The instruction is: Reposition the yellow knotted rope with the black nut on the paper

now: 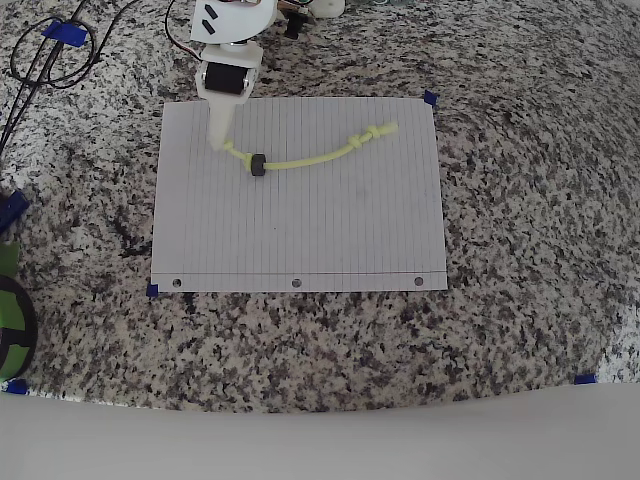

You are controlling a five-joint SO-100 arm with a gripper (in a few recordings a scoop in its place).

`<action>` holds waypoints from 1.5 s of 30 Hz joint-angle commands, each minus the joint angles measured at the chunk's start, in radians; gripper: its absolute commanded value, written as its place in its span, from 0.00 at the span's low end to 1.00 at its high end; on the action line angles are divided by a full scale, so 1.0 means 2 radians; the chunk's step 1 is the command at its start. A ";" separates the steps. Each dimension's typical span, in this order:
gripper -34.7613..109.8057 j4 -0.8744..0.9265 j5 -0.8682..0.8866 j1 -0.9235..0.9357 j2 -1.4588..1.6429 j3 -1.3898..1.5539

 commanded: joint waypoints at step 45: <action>0.24 0.051 1.005 0.053 0.394 0.012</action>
